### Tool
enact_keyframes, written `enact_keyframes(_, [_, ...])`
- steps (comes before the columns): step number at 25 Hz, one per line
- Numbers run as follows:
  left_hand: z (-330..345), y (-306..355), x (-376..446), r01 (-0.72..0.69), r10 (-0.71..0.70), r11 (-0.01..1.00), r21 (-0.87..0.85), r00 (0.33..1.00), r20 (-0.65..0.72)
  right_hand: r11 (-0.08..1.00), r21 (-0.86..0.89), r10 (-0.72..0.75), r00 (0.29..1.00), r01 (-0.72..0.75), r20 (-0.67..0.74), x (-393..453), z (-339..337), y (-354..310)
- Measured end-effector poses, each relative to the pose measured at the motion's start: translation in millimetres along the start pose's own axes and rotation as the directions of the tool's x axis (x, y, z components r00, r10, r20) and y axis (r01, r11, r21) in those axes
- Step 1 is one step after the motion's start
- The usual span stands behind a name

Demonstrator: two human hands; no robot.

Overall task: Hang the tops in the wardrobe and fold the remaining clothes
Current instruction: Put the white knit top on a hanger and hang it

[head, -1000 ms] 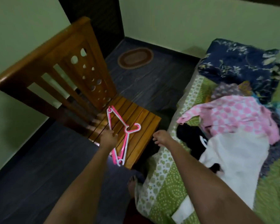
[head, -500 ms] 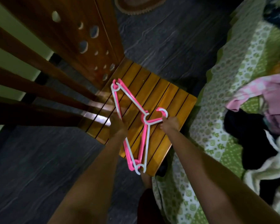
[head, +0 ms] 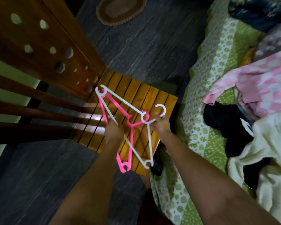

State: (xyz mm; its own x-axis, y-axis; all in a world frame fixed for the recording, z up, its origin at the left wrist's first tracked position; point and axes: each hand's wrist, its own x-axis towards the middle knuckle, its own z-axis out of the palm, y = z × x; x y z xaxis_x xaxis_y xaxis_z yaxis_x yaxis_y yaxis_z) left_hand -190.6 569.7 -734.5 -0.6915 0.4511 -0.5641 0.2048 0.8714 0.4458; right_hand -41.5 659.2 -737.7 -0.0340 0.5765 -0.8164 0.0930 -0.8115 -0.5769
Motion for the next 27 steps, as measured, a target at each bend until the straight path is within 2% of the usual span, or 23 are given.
enact_keyframes(2, [18.7, 24.0, -21.6, -0.092, 0.096, 0.994, -0.063, 0.994, 0.053, 0.991, 0.109, -0.092, 0.991, 0.081, 0.097, -12.0, -38.2, -12.3])
enact_keyframes(4, [56.8, 55.0, -48.2, -0.140, 0.149, 0.986, -0.088, 0.984, 0.101, 0.981, 0.138, -0.155, 0.982, 0.140, 0.107, -26.7, -93.7, -27.6])
enact_keyframes(8, [155.1, 141.3, -148.0, -0.175, 0.223, 0.969, -0.174, 0.925, 0.307, 0.937, 0.185, -0.277, 0.954, 0.295, -0.118, -42.2, -254.6, -49.5])
enact_keyframes(10, [209.6, 193.4, -216.0, -0.350, 0.363, 0.931, -0.105, 0.848, 0.386, 0.912, 0.185, -0.314, 0.914, 0.365, -0.257, -46.9, -357.9, -52.6])
enact_keyframes(11, [234.3, 216.3, -247.3, -0.502, 0.451, 0.865, 0.022, 0.795, 0.406, 0.908, 0.185, -0.305, 0.895, 0.376, -0.326, -47.2, -405.2, -51.3])
enact_keyframes(13, [283.6, 258.4, -296.4, -0.739, 0.590, 0.616, 0.271, 0.662, 0.463, 0.903, 0.191, -0.266, 0.849, 0.386, -0.457, -45.4, -492.4, -48.5])
enact_keyframes(15, [330.7, 297.5, -325.1, -0.851, 0.665, 0.387, 0.355, 0.524, 0.532, 0.894, 0.222, -0.218, 0.810, 0.390, -0.545, -39.6, -565.0, -46.1])
enact_keyframes(17, [365.6, 327.9, -331.2, -0.876, 0.661, 0.245, 0.415, 0.464, 0.590, 0.885, 0.284, -0.152, 0.805, 0.369, -0.573, -31.2, -612.6, -44.0])
enact_keyframes(19, [384.6, 355.9, -327.3, -0.861, 0.608, 0.191, 0.472, 0.481, 0.631, 0.894, 0.297, -0.121, 0.818, 0.336, -0.563, -23.3, -641.1, -42.8])
enact_keyframes(22, [394.7, 381.6, -319.1, -0.829, 0.543, 0.106, 0.550, 0.511, 0.666, 0.891, 0.264, -0.185, 0.828, 0.369, -0.530, -13.8, -657.9, -38.4])
enact_keyframes(23, [395.4, 387.0, -322.6, -0.828, 0.545, 0.109, 0.550, 0.513, 0.663, 0.887, 0.270, -0.197, 0.834, 0.376, -0.515, -11.7, -661.6, -37.3])
enact_keyframes(25, [397.3, 394.7, -335.2, -0.788, 0.582, 0.130, 0.602, 0.552, 0.597, 0.895, 0.268, -0.193, 0.852, 0.356, -0.488, -10.1, -668.2, -37.1])
enact_keyframes(27, [396.4, 397.7, -348.1, -0.623, 0.618, 0.154, 0.767, 0.667, 0.417, 0.896, 0.252, -0.220, 0.858, 0.366, -0.465, -10.4, -674.8, -37.9])
